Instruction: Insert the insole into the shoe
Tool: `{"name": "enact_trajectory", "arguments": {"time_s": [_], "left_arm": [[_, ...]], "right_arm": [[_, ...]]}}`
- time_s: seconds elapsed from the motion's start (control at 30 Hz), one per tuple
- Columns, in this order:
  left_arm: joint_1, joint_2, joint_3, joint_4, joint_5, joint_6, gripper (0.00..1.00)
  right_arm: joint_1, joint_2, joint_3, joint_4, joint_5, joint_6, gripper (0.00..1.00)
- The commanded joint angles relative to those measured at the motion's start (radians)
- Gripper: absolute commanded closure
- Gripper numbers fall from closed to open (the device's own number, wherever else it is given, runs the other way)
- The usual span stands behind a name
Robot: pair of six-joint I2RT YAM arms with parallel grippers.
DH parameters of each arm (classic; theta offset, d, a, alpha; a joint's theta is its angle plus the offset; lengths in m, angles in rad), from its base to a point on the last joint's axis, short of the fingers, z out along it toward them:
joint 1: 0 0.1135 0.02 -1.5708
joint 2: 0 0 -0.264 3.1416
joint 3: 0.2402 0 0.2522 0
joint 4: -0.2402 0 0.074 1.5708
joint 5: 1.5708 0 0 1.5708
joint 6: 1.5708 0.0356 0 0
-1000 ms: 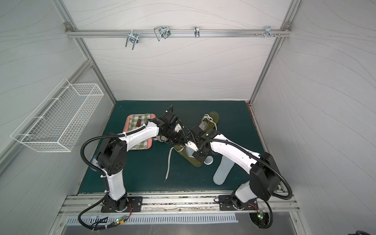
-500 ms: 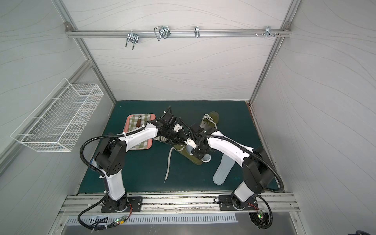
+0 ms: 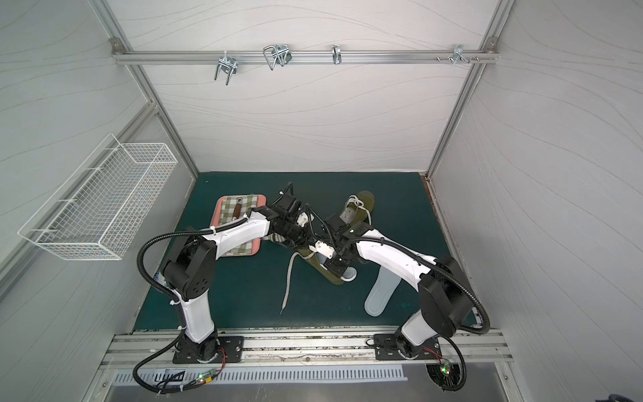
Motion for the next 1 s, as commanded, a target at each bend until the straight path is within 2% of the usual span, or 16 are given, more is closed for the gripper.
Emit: {"name": "enact_trajectory", "arguments": {"time_s": [0.0, 0.07, 0.23, 0.4, 0.63, 0.8, 0.97], "left_arm": [[-0.011, -0.025, 0.036, 0.043, 0.052, -0.007, 1.00], [-0.011, -0.023, 0.041, 0.036, 0.050, -0.003, 1.00], [-0.005, -0.046, 0.037, 0.020, 0.009, 0.010, 1.00], [-0.003, -0.034, 0.076, 0.000, 0.032, 0.047, 1.00], [0.001, -0.038, 0.055, 0.041, 0.058, 0.031, 1.00], [-0.006, -0.047, 0.020, 0.109, 0.084, -0.010, 1.00], [-0.008, -0.047, -0.007, 0.125, 0.092, -0.017, 1.00]], "right_arm": [[-0.017, -0.065, -0.015, -0.017, -0.071, -0.044, 0.93], [-0.049, -0.078, -0.022, -0.020, -0.094, -0.039, 0.93], [-0.048, -0.054, -0.010, -0.096, -0.033, -0.058, 0.95], [-0.030, -0.032, -0.015, -0.118, -0.026, -0.060, 0.95], [-0.034, -0.031, 0.000, -0.150, -0.002, -0.068, 0.94], [-0.081, -0.035, 0.000, -0.066, -0.102, -0.056, 0.94], [-0.116, 0.022, 0.031, -0.028, -0.146, -0.061, 0.94]]}}
